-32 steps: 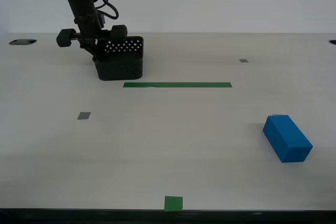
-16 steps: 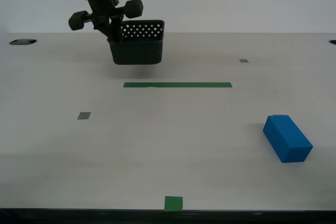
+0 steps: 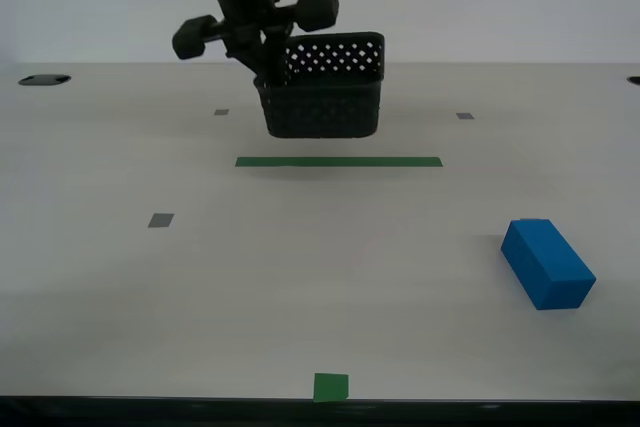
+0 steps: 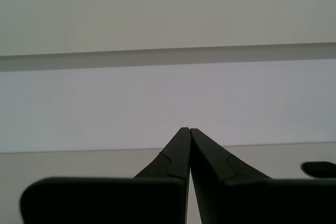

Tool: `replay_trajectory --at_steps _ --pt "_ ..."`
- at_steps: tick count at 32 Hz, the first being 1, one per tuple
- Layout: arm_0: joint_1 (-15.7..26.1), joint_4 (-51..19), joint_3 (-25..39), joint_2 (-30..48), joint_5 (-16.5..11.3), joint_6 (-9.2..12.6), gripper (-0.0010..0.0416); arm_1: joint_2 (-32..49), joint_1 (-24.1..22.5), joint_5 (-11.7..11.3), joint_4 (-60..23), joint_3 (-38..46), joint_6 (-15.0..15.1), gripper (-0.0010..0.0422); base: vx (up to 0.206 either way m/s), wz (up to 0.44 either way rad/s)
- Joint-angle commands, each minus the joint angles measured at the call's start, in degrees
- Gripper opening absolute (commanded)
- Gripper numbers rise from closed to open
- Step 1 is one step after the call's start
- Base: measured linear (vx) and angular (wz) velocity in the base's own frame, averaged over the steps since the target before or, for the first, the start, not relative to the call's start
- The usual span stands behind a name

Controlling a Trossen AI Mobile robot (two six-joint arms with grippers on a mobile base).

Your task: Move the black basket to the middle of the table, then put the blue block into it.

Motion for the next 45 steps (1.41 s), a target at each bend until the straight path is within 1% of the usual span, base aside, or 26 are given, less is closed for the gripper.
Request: replay_trajectory --at_steps 1,3,8,12,15,16,18,19,20,21,22,23,25,26,27,30,32,33,34,35,36,37,39,40,43,45 --pt "0.0 -0.1 0.0 0.0 0.0 0.7 0.0001 0.0 -1.2 0.2 4.4 -3.0 -3.4 -0.0001 0.000 0.000" --pt "0.0 -0.1 0.0 0.0 0.0 0.8 0.0001 0.0 -1.6 0.1 7.2 -6.2 -4.4 -0.0001 0.000 0.000" --pt "0.0 -0.1 0.0 0.0 0.0 1.2 0.0001 0.0 -1.7 0.1 12.9 -11.3 -4.4 0.0000 0.000 0.000" --pt "0.1 -0.2 0.0 0.0 0.0 1.4 0.0000 0.0 -1.7 0.0 14.7 -11.5 -4.5 0.0008 0.000 0.000" --pt "0.1 -0.5 0.0 0.0 0.0 1.6 0.0000 0.0 -1.7 0.0 14.8 -11.6 -4.5 0.0054 0.000 0.000" --pt "0.1 -0.7 0.0 0.0 0.0 1.7 0.0001 0.0 -1.7 0.0 14.9 -11.6 -4.9 0.0084 0.000 0.000" --pt "0.1 -0.8 0.0 0.0 0.0 1.7 0.0000 0.0 -1.7 0.0 15.1 -11.6 -5.3 0.0109 0.000 0.000" --pt "0.1 -1.0 0.0 0.0 0.0 1.7 0.0001 0.0 -1.7 0.0 15.2 -11.6 -5.7 0.0130 0.000 0.000" --pt "0.1 -1.0 0.0 0.0 0.0 1.8 0.0000 0.0 -1.7 0.8 15.3 -11.6 -5.9 0.0172 0.000 0.000" --pt "0.1 -1.2 0.0 0.0 0.0 1.9 0.0001 0.0 -1.7 1.7 15.4 -11.6 -5.9 0.0193 0.000 0.000" --pt "0.1 -1.4 0.0 0.0 0.0 2.1 0.0001 0.0 -1.7 2.2 15.4 -11.6 -6.0 0.0203 0.000 0.000" --pt "0.1 -1.8 0.0 0.0 0.0 2.3 0.0001 0.0 -1.7 3.1 15.4 -11.4 -6.0 0.0227 0.000 0.000" --pt "0.2 -2.7 0.0 0.0 0.0 3.2 0.0001 -0.1 -1.6 3.1 15.4 -10.8 -6.1 0.0242 0.000 0.000" --pt "0.2 -3.2 0.0 0.0 0.0 3.9 0.0001 -0.1 -1.5 3.1 15.4 -10.3 -6.1 0.0246 0.000 0.000" --pt "0.2 -3.6 0.0 0.0 -0.1 4.1 0.0001 -0.1 -1.5 3.1 15.4 -10.0 -6.1 0.0248 0.000 0.000" --pt "0.3 -11.0 2.3 0.0 -2.0 4.8 0.0001 -0.2 -1.2 3.1 15.4 -7.6 -5.8 0.0243 0.000 0.000" --pt "0.4 -26.5 7.7 0.0 -4.2 4.9 0.0001 -0.2 -0.9 3.1 15.4 -4.3 -5.5 0.0228 0.000 0.000" --pt "0.4 -29.6 8.9 0.0 -4.5 4.9 0.0000 -0.1 -0.9 3.0 15.5 -3.6 -5.2 0.0225 0.000 0.000" --pt "0.4 -39.8 12.7 0.0 -5.2 4.9 0.0001 -0.1 -0.5 2.6 15.6 -1.6 -3.3 0.0217 0.000 0.000" --pt "0.4 -43.1 14.0 0.0 -5.8 4.9 0.0000 -0.1 -0.3 2.4 15.6 -0.9 -2.8 0.0216 0.000 0.000" --pt "0.4 -49.7 16.4 0.0 -8.1 5.0 0.0001 -0.1 0.0 1.3 15.6 0.3 -1.9 0.0213 0.000 0.000" --pt "0.4 -52.3 17.4 0.0 -9.2 5.0 0.0001 -0.1 0.2 0.6 15.5 0.9 -1.6 0.0212 0.000 0.000" --pt "0.8 -62.0 20.9 0.0 -13.0 5.0 0.0001 -0.1 1.0 -1.9 15.6 2.6 0.4 0.0211 0.000 0.000" --pt "0.8 -63.7 21.4 0.0 -13.4 5.0 0.0001 -0.1 1.2 -2.0 15.6 2.9 0.6 0.0211 0.000 0.000" --pt "2.1 -75.4 23.1 0.0 -14.0 5.0 0.0001 -0.1 3.2 -2.0 15.4 4.0 2.0 0.0210 0.000 0.000" --pt "3.0 -78.2 22.5 0.0 -14.2 5.0 0.0001 -0.1 4.0 -2.0 15.3 4.1 2.2 0.0210 0.000 0.000"
